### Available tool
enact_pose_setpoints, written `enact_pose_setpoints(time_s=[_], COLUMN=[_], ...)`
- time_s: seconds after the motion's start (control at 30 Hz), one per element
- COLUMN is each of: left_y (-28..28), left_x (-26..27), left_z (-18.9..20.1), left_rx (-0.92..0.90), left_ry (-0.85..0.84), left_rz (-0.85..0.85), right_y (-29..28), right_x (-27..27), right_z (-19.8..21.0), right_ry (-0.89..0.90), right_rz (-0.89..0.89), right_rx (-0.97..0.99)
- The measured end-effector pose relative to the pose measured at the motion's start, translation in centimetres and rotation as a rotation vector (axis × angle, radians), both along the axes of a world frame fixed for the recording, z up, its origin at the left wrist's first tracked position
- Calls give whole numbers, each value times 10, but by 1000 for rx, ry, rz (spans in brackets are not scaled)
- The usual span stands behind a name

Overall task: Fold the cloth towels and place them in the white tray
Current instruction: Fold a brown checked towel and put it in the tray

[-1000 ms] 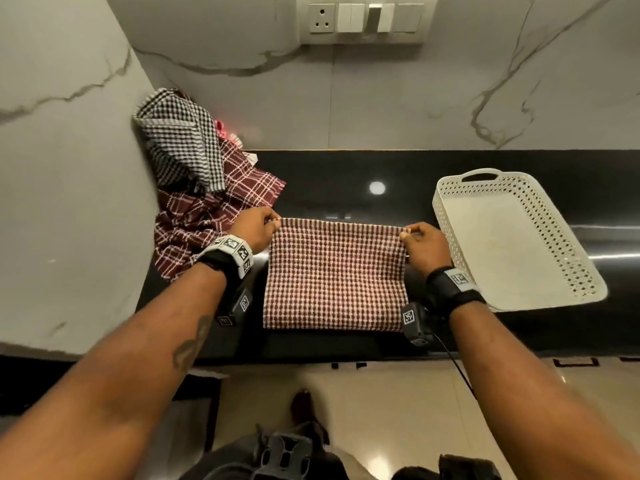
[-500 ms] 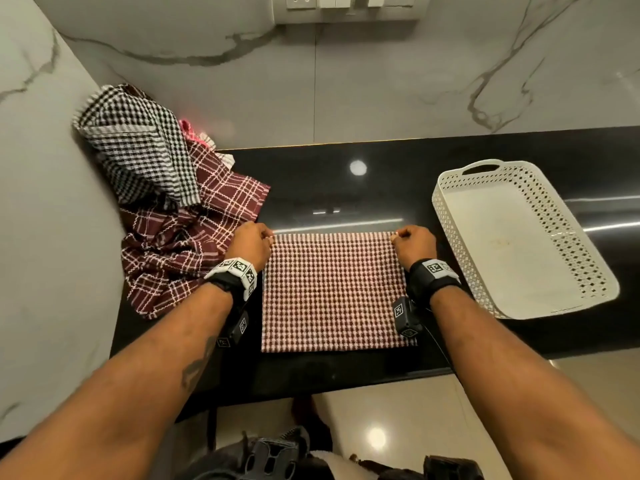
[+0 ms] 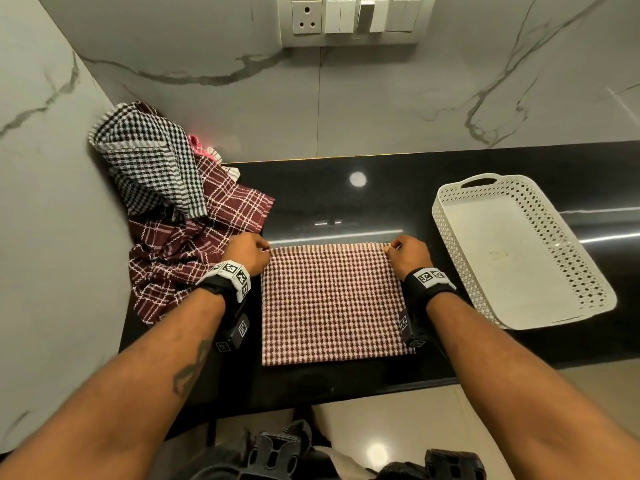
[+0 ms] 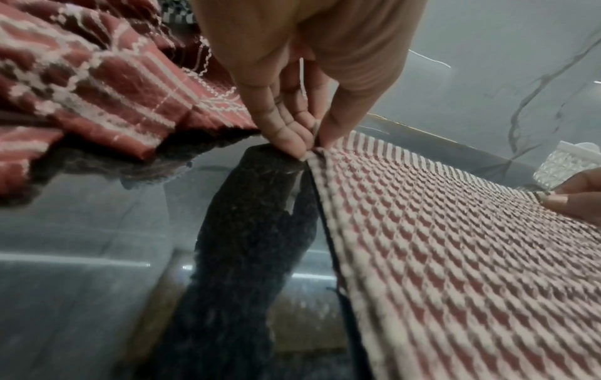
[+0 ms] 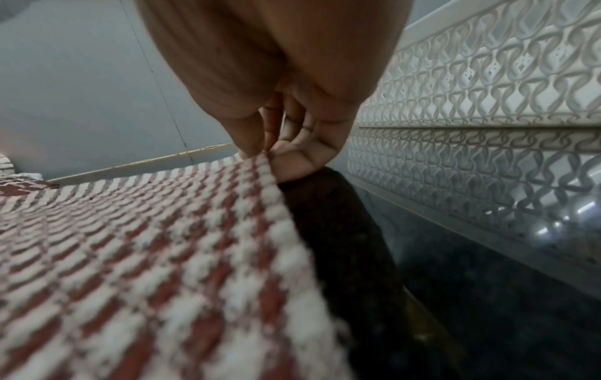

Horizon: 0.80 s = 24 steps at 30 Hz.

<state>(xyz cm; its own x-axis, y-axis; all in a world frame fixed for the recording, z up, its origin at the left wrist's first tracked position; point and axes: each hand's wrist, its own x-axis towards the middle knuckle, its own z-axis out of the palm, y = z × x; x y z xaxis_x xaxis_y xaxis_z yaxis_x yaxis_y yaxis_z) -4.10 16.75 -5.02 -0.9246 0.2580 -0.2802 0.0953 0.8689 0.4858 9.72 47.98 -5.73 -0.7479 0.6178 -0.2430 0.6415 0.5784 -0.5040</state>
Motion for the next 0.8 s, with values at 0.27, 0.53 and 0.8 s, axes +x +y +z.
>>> enact_pose_setpoints(time_s=[0.27,0.53,0.8], left_y=[47,21,-10], left_x=[48,70,70], left_z=[14,-31,-28], left_rx=[-151,-422,-515], left_ry=[366,102,150], left_rz=[-446,-640,-527], right_y=[-54,-76,-46], right_x=[6,13,33], right_z=[23,-18,-6], right_ry=[26,-424,-501], right_rz=[314,681,495], right_rx=[185,173,260])
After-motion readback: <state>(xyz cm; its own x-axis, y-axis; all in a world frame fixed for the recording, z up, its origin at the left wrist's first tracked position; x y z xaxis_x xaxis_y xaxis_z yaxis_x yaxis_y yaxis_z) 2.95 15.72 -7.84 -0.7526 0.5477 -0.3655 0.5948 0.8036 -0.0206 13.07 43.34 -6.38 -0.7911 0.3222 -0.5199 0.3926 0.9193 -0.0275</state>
